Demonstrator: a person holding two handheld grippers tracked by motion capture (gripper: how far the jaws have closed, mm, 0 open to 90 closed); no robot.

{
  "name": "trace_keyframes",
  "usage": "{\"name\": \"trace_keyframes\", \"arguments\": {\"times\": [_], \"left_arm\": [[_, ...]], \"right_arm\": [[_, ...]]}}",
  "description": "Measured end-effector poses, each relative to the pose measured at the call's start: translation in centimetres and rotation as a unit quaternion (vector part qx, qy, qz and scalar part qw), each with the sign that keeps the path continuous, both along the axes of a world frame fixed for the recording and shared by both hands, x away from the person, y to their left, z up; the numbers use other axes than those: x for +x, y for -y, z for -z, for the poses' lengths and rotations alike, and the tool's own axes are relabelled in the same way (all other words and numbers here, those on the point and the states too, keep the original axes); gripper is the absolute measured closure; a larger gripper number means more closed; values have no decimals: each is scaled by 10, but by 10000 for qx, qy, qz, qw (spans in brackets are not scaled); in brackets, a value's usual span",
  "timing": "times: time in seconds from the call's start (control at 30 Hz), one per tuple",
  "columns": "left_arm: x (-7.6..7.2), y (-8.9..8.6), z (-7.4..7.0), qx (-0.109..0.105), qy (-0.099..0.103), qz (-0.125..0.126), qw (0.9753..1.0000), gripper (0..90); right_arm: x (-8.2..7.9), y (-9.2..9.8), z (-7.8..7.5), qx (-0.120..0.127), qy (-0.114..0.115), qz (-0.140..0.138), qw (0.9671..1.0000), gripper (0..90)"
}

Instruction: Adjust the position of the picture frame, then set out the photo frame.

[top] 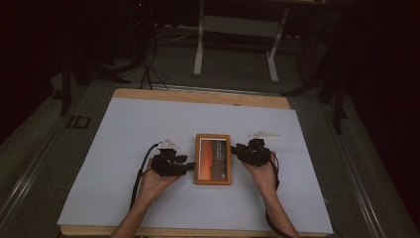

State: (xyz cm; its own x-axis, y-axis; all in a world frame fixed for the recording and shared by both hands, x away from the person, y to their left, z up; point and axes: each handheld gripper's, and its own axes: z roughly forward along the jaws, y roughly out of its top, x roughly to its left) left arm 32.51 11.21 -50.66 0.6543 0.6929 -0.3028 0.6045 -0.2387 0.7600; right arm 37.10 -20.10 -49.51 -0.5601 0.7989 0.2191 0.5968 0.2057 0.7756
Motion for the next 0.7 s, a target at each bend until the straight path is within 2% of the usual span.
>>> {"name": "trace_keyframes", "arguments": {"times": [0.1, 0.23, 0.37, 0.4, 0.5, 0.63, 0.7], "left_arm": [[-6, -3, -5, -36, 225, 14, 9997, 489], [-10, -6, -9, -31, 349, 14, 9994, 490], [-13, -9, -9, -74, 345, 27, 9994, 489], [-13, -10, -10, -146, 332, 34, 9993, 489], [-14, -11, -10, -180, 353, 37, 9992, 489], [-16, -10, -11, -219, 386, 71, 9990, 489], [-17, -8, -10, -154, 398, 109, 9990, 489]], "right_arm": [[0, -2, -2, -69, 53, -69, 9999, 706], [2, -10, -4, -156, 154, -176, 9996, 739], [5, -21, -3, -302, 321, -281, 9986, 811], [6, -23, -3, -319, 330, -287, 9985, 833], [11, -29, -4, -425, 462, -273, 9977, 891], [17, -33, -5, -439, 568, -244, 9971, 898], [21, -34, -5, -446, 538, -244, 9973, 899]]}}
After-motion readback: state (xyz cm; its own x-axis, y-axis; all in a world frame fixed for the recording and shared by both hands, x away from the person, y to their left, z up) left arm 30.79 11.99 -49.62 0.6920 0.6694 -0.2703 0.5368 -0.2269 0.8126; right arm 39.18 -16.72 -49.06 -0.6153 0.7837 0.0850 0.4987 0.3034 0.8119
